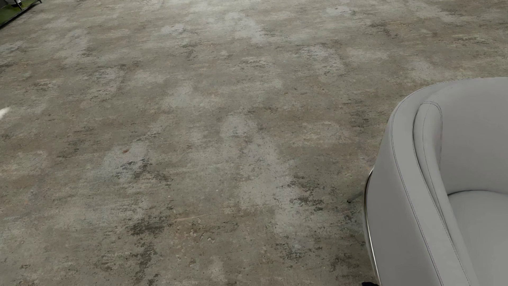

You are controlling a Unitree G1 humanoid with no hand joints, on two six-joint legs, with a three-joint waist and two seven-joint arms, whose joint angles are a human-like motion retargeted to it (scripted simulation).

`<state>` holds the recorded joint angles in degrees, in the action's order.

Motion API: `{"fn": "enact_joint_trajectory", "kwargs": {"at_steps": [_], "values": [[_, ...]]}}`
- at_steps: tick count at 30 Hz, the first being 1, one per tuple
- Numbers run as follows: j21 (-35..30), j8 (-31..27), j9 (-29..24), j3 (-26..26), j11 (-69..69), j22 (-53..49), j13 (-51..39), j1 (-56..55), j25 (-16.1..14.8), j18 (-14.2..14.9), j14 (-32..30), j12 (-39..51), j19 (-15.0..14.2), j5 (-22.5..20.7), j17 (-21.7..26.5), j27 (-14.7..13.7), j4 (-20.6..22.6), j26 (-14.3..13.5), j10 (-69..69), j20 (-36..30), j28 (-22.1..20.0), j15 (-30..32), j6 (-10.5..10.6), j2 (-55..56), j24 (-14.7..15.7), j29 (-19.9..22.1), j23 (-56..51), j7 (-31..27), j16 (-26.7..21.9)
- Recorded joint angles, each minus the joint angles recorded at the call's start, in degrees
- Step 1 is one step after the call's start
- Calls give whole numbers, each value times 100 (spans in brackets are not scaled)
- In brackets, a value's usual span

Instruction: Go around the armchair

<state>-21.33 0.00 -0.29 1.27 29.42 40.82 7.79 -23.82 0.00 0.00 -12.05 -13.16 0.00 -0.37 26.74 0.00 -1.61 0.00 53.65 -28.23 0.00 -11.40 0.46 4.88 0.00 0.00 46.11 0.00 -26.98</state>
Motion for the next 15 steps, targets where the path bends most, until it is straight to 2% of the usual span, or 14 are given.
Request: {"fn": "enact_joint_trajectory", "kwargs": {"at_steps": [6,9,10,11,13,14,15], "values": [[-206,0,14,524,68,627,106,-393,0,0,1519,-348,0,53,-77,0,-82,0,-2580,26,0,-820,-151,-830,0,0,248,0,92],[-437,0,172,596,119,932,388,-462,0,0,2238,-653,0,64,-181,0,-167,0,-2997,-73,0,-1255,-105,-1160,0,0,568,0,230],[-516,0,231,634,86,1013,522,-468,0,0,2137,-759,0,112,-211,0,-146,0,-2990,-119,0,-1390,-89,-1325,0,0,706,0,286],[-596,0,322,669,39,1070,667,-508,0,0,1718,-866,0,186,-234,0,-116,0,-2916,-163,0,-1501,-69,-1487,0,0,844,0,340],[-677,0,513,624,-68,1139,934,-869,0,0,400,-1006,0,383,-305,0,-5,0,-2409,-242,0,-1493,-79,-1757,0,0,1103,0,430],[-615,0,531,544,-84,1168,1056,-1075,0,0,129,-1008,0,515,-376,0,111,0,-1978,-254,0,-1267,-151,-1895,0,0,1215,0,455],[-531,0,502,501,-43,1163,1161,-1156,0,0,158,-973,0,629,-453,0,209,0,-1620,-228,0,-848,-210,-2001,0,0,1314,0,460]]}}
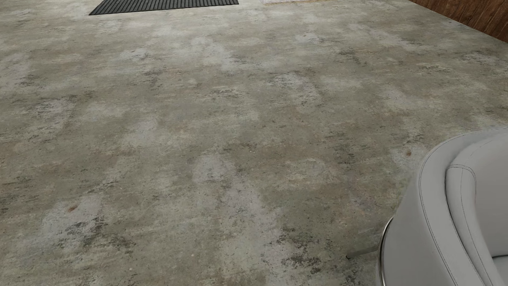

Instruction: Go around the armchair

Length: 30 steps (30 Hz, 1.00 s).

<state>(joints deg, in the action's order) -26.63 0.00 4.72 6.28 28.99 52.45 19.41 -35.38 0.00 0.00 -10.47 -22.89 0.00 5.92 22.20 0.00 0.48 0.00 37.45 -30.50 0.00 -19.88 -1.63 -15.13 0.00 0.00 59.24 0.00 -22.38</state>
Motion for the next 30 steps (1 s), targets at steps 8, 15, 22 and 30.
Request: {"fn": "enact_joint_trajectory", "kwargs": {"at_steps": [8,15,22,30], "values": [[740,0,-224,-369,3381,-820,-685,1166,0,0,948,853,0,250,135,0,323,0,-337,689,0,2717,165,2231,0,0,-648,0,-516],[1115,0,-653,-1172,1702,-857,-1463,1987,0,0,1460,1956,0,-272,494,0,198,0,-844,1298,0,899,601,3393,0,0,-1637,0,-1046],[901,0,-169,-1116,-100,-1247,-911,2163,0,0,1947,1811,0,-190,142,0,381,0,-898,1004,0,1003,201,2597,0,0,-597,0,-930],[413,0,90,-450,-316,724,-781,2764,0,0,2603,839,0,-149,-4,0,350,0,-1210,240,0,1031,-44,2367,0,0,45,0,-130]]}}
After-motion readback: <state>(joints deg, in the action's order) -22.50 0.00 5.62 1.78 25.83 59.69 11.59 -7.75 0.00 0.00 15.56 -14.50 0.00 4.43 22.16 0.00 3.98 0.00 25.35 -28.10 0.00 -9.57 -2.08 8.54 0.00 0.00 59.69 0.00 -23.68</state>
